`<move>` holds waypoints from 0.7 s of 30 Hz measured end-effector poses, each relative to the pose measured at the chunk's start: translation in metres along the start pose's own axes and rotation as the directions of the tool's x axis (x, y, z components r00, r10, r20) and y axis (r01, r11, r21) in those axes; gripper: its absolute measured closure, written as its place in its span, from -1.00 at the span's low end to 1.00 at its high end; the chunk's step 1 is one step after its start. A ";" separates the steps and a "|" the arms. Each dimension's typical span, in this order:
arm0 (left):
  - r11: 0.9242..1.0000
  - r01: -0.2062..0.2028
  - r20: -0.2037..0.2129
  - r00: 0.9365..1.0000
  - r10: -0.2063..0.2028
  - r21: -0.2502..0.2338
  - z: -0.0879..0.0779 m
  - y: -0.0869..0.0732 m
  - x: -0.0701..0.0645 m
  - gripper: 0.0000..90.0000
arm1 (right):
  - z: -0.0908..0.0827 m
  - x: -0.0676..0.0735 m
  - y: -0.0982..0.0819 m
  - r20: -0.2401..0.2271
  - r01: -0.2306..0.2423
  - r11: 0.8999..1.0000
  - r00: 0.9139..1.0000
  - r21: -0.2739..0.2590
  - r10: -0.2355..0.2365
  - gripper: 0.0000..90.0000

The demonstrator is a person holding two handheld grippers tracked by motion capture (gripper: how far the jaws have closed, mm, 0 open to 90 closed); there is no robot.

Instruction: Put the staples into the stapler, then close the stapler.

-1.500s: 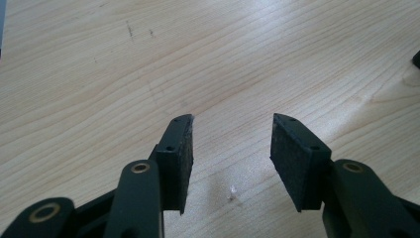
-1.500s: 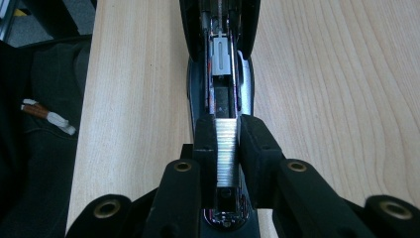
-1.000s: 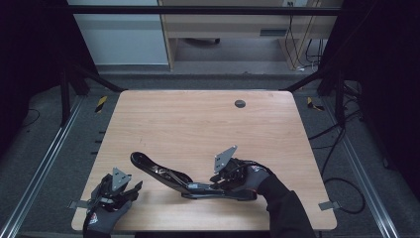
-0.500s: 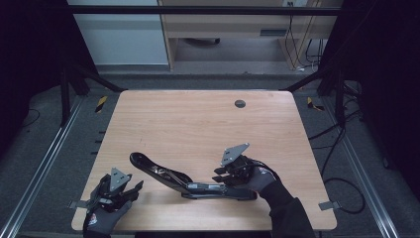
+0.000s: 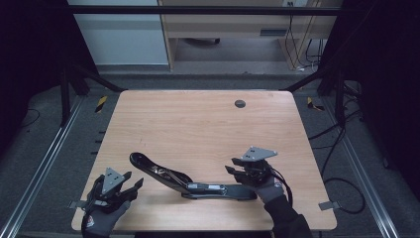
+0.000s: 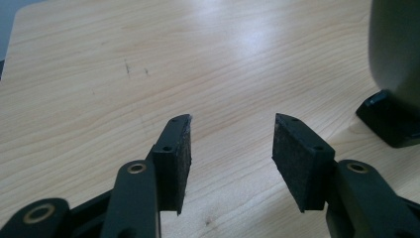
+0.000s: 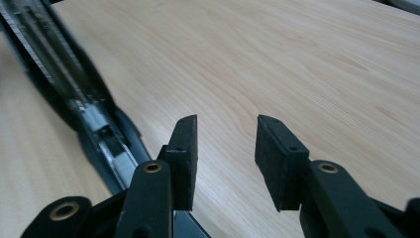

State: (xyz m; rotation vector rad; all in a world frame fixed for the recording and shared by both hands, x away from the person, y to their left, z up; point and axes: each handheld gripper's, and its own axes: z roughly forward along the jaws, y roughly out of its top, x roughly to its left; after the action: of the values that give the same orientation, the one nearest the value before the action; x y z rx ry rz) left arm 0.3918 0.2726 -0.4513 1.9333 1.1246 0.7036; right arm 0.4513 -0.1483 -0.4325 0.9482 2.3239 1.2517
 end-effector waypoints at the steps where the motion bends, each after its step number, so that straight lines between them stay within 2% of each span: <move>1: 1.000 0.003 0.006 1.000 -0.003 -0.008 -0.001 0.001 -0.001 0.07 | -0.002 -0.001 -0.003 0.010 -0.010 1.000 1.000 -0.003 0.010 0.36; 2: 1.000 0.006 0.009 1.000 -0.006 -0.014 -0.002 0.001 -0.001 0.07 | -0.005 -0.002 -0.007 0.030 -0.033 0.999 0.999 -0.001 0.033 0.36; 5: 0.999 0.019 0.020 1.000 -0.018 -0.036 -0.006 0.004 -0.002 0.06 | -0.011 -0.006 -0.017 0.062 -0.061 0.998 0.996 -0.001 0.061 0.35; 12: 0.994 0.058 0.048 0.997 -0.054 -0.089 -0.015 0.009 -0.003 0.02 | -0.021 -0.006 -0.035 0.127 -0.094 0.996 0.988 0.007 0.092 0.34; 17: 0.992 0.060 0.060 0.997 -0.054 -0.108 -0.020 0.010 -0.007 0.00 | -0.027 -0.006 -0.045 0.150 -0.133 0.991 0.980 0.000 0.131 0.44; 20: 0.991 0.060 0.068 0.996 -0.052 -0.119 -0.023 0.010 -0.008 -0.01 | -0.031 -0.006 -0.051 0.154 -0.130 0.991 0.980 0.007 0.128 0.51; 21: 0.991 0.060 0.071 0.996 -0.051 -0.122 -0.023 0.010 -0.009 -0.01 | -0.033 -0.005 -0.053 0.166 -0.137 0.990 0.977 0.009 0.134 0.56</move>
State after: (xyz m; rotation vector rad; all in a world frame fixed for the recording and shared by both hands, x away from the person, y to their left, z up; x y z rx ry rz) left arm 0.3748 0.2697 -0.4306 1.8015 1.0641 0.6570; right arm 0.4150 -0.1922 -0.4586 1.1881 2.1796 1.1535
